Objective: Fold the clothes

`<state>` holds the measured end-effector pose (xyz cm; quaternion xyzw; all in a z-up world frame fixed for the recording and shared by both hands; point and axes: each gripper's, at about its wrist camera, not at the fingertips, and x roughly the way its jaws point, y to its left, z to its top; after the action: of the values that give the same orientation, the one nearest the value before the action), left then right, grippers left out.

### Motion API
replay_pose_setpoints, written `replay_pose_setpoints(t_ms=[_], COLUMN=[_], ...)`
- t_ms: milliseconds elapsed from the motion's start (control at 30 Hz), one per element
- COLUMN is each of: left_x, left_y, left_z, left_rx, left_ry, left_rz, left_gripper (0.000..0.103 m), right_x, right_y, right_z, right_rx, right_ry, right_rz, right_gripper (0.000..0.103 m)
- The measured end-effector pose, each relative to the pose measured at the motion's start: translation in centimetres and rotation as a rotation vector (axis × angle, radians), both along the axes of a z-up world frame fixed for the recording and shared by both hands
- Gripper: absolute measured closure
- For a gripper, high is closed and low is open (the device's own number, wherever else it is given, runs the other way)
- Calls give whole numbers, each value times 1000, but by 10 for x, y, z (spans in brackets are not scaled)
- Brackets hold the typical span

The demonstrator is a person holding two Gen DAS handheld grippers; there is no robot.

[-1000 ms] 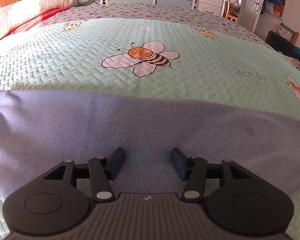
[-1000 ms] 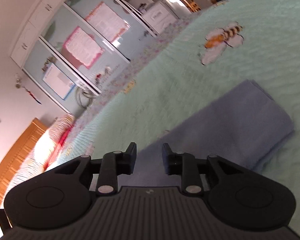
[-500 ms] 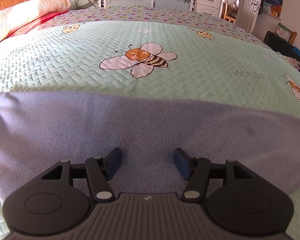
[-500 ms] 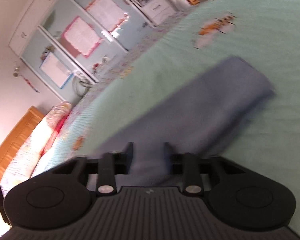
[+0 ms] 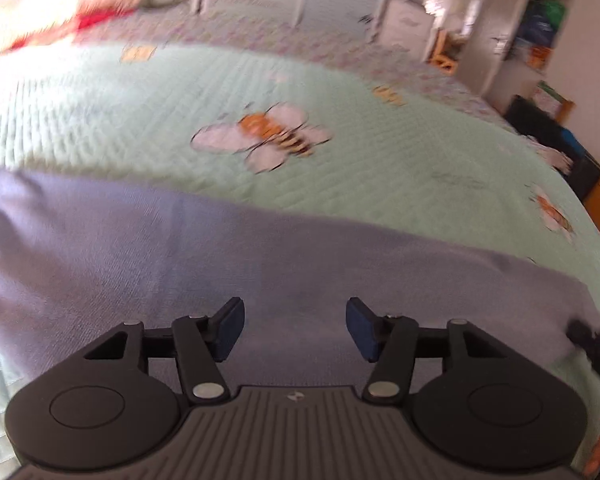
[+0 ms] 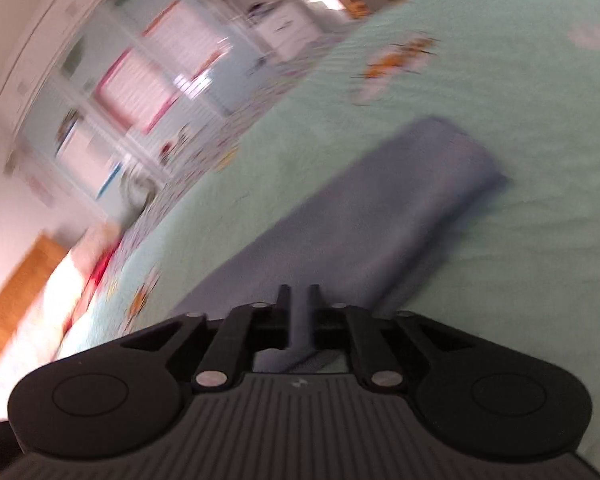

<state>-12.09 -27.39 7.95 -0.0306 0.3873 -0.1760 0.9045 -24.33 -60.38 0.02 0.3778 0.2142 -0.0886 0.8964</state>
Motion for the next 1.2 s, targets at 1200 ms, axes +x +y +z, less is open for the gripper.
replay_pose_setpoints(t_ms=[1200], left_x=[-14], left_y=[-74], left_z=[-35], left_rx=[95], left_ry=[117], left_rz=[-157], left_gripper=[33], right_x=[15], right_y=[42], right_z=[30], right_rx=[-138], right_ry=[123], right_rz=[174], right_gripper=[95])
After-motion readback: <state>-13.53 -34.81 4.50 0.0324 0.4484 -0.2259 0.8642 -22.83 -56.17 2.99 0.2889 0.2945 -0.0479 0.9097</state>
